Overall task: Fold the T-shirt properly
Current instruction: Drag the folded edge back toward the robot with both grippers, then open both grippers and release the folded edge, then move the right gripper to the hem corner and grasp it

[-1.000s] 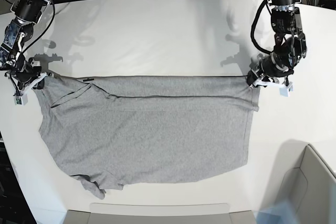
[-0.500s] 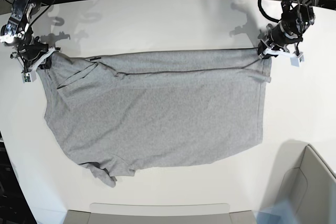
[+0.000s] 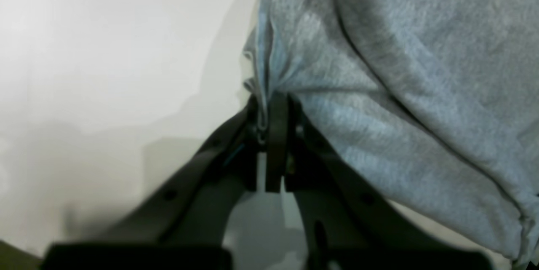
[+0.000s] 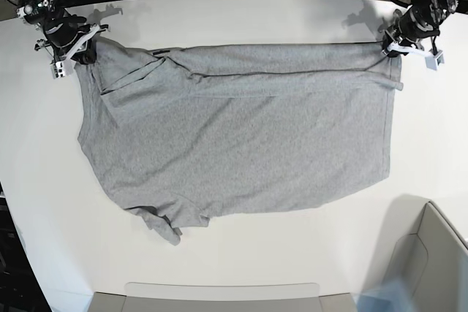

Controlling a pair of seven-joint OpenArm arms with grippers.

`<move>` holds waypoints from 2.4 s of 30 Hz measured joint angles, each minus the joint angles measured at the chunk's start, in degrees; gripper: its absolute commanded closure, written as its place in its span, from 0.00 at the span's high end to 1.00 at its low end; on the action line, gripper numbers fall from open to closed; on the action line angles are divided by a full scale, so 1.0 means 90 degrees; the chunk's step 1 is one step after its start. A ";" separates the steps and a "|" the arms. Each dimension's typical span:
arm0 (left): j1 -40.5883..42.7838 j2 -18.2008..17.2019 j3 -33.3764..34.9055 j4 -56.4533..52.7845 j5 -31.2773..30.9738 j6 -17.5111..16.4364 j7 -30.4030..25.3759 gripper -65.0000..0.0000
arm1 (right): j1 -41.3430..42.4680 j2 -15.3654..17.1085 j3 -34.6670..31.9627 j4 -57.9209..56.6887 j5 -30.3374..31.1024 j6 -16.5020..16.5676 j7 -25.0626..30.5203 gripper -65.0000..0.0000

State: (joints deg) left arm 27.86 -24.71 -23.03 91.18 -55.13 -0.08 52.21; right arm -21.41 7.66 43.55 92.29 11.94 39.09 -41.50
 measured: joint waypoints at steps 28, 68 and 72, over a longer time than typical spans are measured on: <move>0.0665 -0.0444 -0.0002 0.1013 0.0228 0.0119 0.0508 0.39 | 0.0291 -0.0782 0.1226 0.0641 -0.1719 0.0000 -0.0335 0.11; -0.0760 -0.0342 0.0935 0.1892 0.0248 0.0129 0.0580 0.25 | 0.5187 -0.0714 -0.0342 -0.2431 -0.4342 0.0002 0.0151 0.40; -0.0804 -0.0347 0.1015 0.1892 0.0243 0.0129 0.0534 0.25 | 0.5224 -0.0704 -0.0554 -0.3837 -0.4473 -0.0007 0.1404 0.40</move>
State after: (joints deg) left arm 20.62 -27.83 -13.89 108.20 -52.95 1.08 57.01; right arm 25.61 1.32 38.57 57.76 -28.32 39.03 -28.86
